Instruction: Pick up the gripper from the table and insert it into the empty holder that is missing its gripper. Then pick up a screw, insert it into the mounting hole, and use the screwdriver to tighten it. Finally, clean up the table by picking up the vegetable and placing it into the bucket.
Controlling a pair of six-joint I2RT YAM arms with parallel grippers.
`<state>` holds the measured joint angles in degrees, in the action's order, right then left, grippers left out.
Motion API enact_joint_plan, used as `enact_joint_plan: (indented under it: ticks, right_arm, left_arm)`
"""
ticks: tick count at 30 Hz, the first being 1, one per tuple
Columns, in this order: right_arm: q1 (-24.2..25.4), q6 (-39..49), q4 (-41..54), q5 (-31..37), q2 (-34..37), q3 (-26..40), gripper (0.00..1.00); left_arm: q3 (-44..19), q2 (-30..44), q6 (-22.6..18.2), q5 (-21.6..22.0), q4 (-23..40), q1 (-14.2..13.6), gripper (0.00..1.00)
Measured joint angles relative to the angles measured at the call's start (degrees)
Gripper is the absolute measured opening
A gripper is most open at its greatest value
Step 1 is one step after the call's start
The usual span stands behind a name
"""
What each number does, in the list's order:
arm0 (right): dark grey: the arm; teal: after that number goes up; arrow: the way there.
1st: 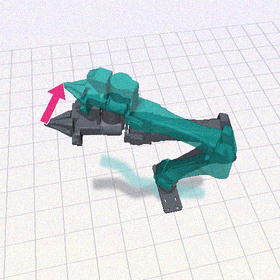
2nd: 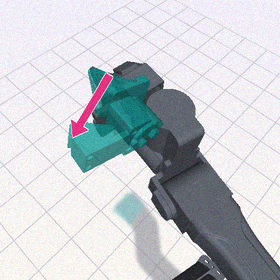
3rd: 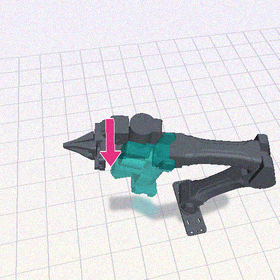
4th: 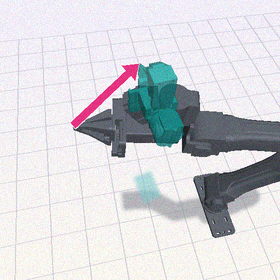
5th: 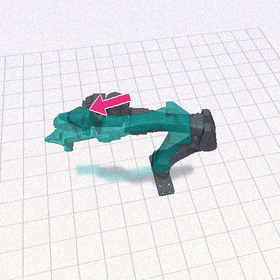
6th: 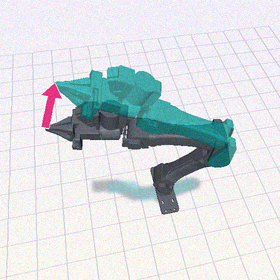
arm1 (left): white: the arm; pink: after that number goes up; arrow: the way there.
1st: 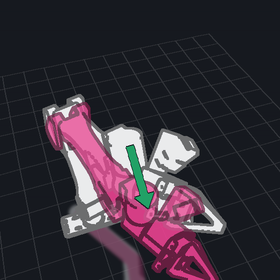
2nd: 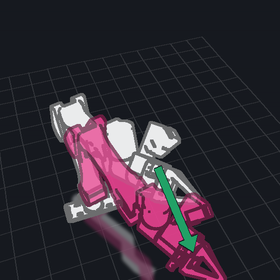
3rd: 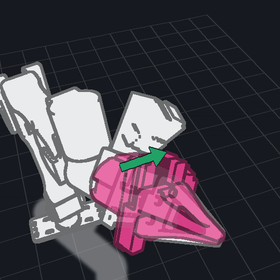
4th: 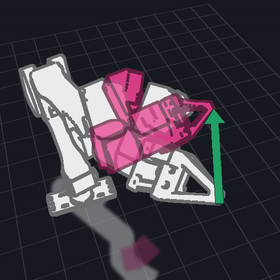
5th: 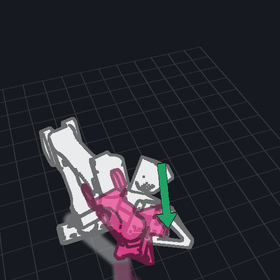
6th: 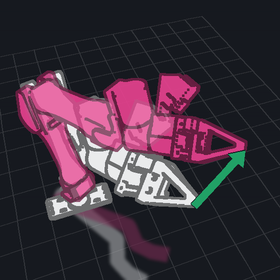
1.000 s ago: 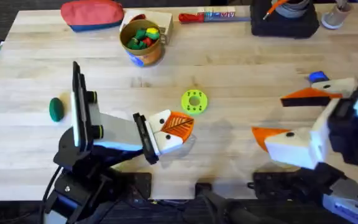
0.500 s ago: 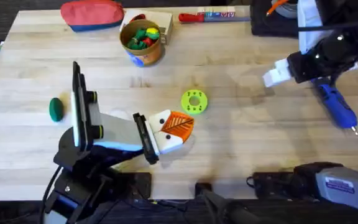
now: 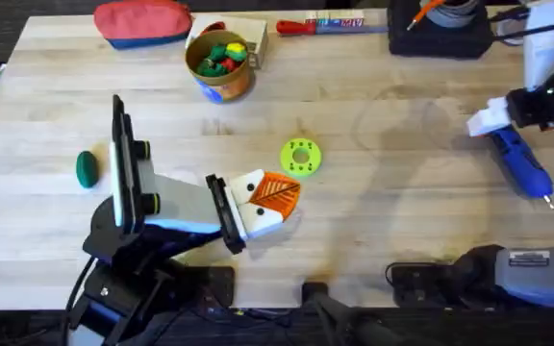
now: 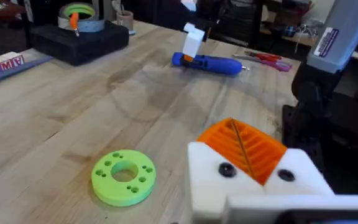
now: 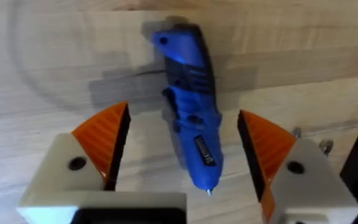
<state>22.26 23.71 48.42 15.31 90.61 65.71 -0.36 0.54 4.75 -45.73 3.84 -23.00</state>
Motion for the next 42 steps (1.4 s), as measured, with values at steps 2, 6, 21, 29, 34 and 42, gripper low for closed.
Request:
enact_joint_plan:
  ticks: [2,6,21,29,34,42]
  right_arm:
    - [2.9,3.3,-2.8,-1.7,0.0,0.0,0.992]
    - [7.8,7.0,-5.9,-6.8,0.1,0.0,0.991]
    - [13.6,15.8,-4.9,-13.9,9.3,0.0,0.992]
    - [13.6,16.8,-7.1,-16.3,10.4,0.0,0.961]
    - [13.6,17.0,-7.6,-17.8,10.8,0.0,0.905]
    - [13.5,17.2,-7.8,-18.4,10.9,0.0,0.660]
  left_arm:
    - [0.0,0.0,0.0,0.0,0.0,0.0,0.008]
    - [0.0,0.0,0.0,0.0,0.0,0.0,0.008]
    - [0.0,0.0,0.0,0.1,0.0,0.0,0.008]
    - [0.0,0.0,0.0,0.1,0.0,0.0,0.008]
    - [0.0,0.0,0.0,0.1,0.0,0.0,0.008]
    - [0.0,0.0,0.0,0.1,0.0,0.0,0.008]
